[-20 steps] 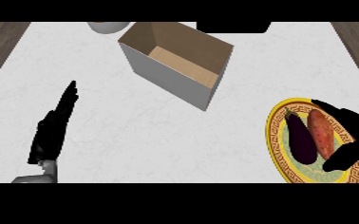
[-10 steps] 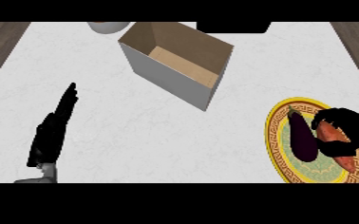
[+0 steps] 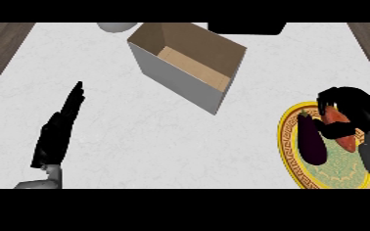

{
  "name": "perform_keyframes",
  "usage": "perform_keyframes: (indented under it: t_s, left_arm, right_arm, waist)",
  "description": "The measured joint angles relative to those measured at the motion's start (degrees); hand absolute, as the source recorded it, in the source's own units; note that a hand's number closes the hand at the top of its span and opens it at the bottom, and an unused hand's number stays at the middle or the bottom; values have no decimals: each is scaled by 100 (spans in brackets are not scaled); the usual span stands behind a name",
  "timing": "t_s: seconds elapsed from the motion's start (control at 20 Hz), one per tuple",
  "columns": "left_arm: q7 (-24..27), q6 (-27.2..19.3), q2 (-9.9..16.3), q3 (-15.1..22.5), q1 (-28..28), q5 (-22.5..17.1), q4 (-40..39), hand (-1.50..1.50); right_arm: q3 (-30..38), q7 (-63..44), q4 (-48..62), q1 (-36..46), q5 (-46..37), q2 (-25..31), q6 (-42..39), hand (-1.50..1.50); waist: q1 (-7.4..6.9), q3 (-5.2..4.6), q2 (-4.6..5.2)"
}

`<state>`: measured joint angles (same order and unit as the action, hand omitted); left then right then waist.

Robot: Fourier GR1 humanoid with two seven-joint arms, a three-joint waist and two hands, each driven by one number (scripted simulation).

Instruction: Pick the sweet potato from the plate and place it in the cardboard box

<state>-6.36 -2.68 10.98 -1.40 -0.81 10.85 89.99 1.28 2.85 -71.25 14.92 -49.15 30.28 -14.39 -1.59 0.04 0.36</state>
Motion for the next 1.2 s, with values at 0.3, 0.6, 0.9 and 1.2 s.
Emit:
perform_keyframes:
  t_s: [0.3,0.6,0.9,1.2]
  left_arm:
    - [111,34,-14,16,1,9,-44,0]
    - [72,36,-25,-37,8,22,-64,0]
    - [97,38,7,-132,47,-2,-134,0]
    - [218,1,-35,-158,171,32,-135,0]
  right_arm:
    - [-333,824,1085,1430,-460,17,408,150]
    - [-101,1431,1873,2435,-363,-129,660,150]
    - [471,2100,1643,2955,770,-424,16,150]
    - [697,2111,1194,3282,1518,-709,-678,150]
  waist:
    - [-105,3,24]
    - [2,0,-1]
    - [87,-4,-39]
    - [129,-5,-47]
